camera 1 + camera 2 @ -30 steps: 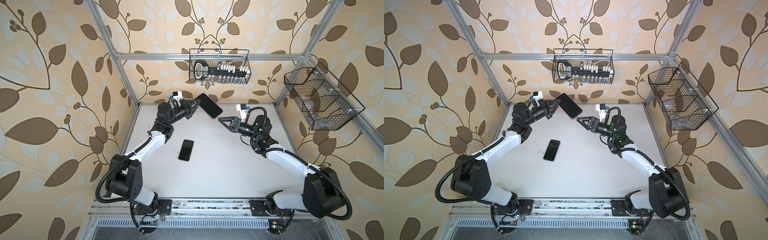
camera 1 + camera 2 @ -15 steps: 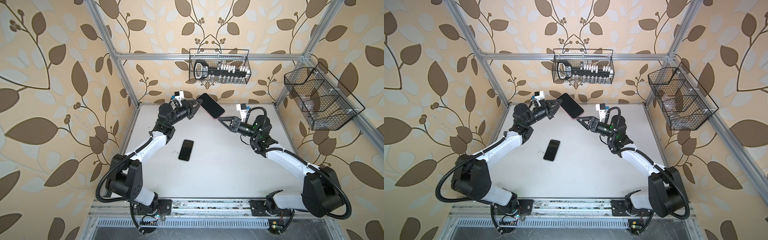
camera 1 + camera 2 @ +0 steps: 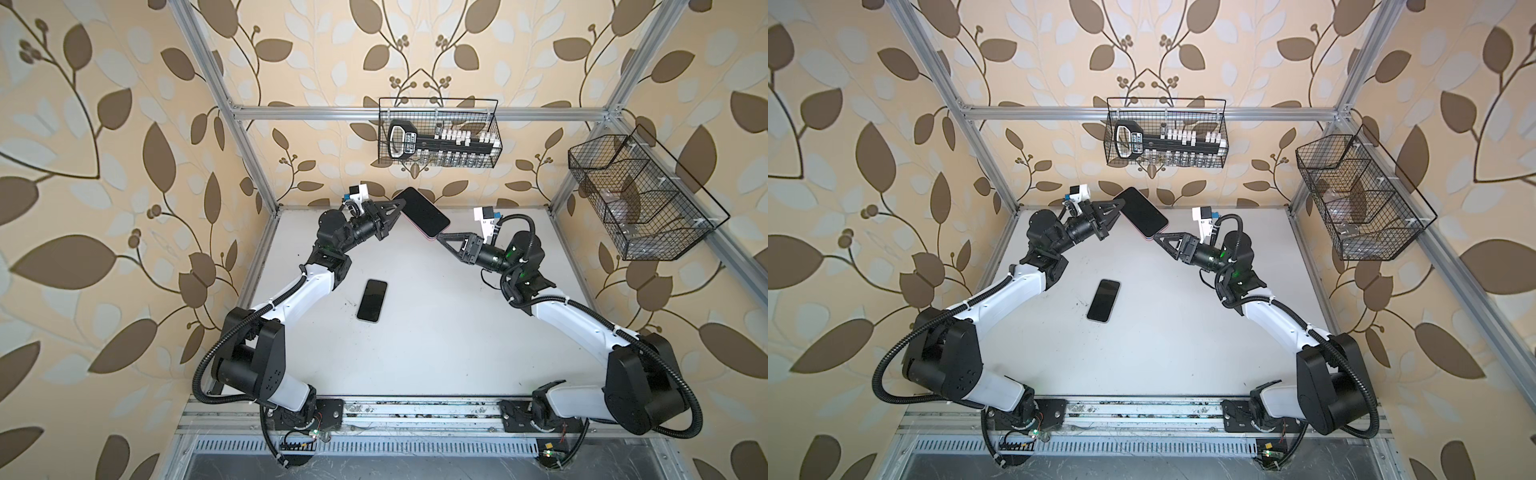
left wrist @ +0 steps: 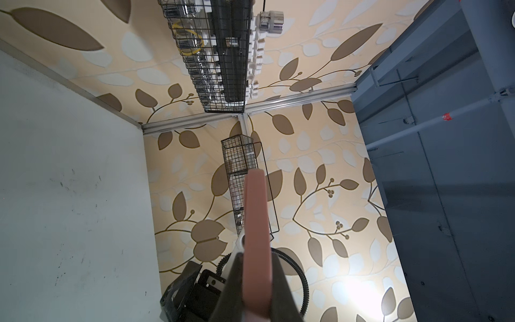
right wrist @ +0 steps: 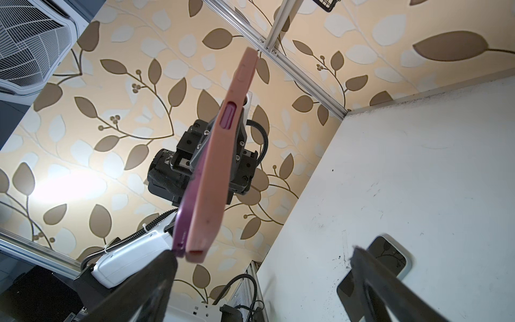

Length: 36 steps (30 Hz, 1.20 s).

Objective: Take the phone out of the phone case
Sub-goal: Remove the phone case from the phone.

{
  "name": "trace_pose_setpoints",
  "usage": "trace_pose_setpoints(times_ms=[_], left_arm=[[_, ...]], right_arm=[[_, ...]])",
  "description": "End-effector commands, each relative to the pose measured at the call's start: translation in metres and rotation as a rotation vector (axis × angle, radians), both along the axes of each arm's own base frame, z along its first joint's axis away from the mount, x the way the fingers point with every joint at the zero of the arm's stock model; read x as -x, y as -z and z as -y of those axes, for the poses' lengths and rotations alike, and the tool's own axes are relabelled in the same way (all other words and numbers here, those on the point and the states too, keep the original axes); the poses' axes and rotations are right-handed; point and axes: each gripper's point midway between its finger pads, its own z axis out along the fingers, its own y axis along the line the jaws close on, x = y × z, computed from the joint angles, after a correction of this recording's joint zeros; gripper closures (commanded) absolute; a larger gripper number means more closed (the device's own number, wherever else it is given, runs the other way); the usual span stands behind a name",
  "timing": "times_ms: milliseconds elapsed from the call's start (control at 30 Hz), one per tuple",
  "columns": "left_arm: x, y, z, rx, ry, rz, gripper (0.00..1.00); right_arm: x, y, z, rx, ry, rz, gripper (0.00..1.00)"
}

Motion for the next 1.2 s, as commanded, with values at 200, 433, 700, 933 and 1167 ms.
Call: trace_pose_setpoints(times_ms=[200,433,700,933,1167], left_arm=[[0.028,-0.053,0.006,0.118,0.073,0.16,1.0],[0.028,-0.048,0.01,0.094,0.076,0.156,1.0],[0.024,-0.043,0.012,0.064,0.065,0.156,1.0],[0.016,-0.043,0.016,0.04,0.063,0.163,1.0],[0.014,-0.042,0.017,0.044,0.067,0.163,1.0]], right_arm=[[-0.01,0.022,0.01,0.002,0.052,-0.053,0.03],[-0.011,0.019,0.014,-0.001,0.059,-0.048,0.03],[0.0,0.014,0.017,0.009,0.056,-0.039,0.03],[0.014,0.027,0.024,0.076,0.055,-0.054,0.03],[0.016,0.012,0.03,0.035,0.056,-0.018,0.03]])
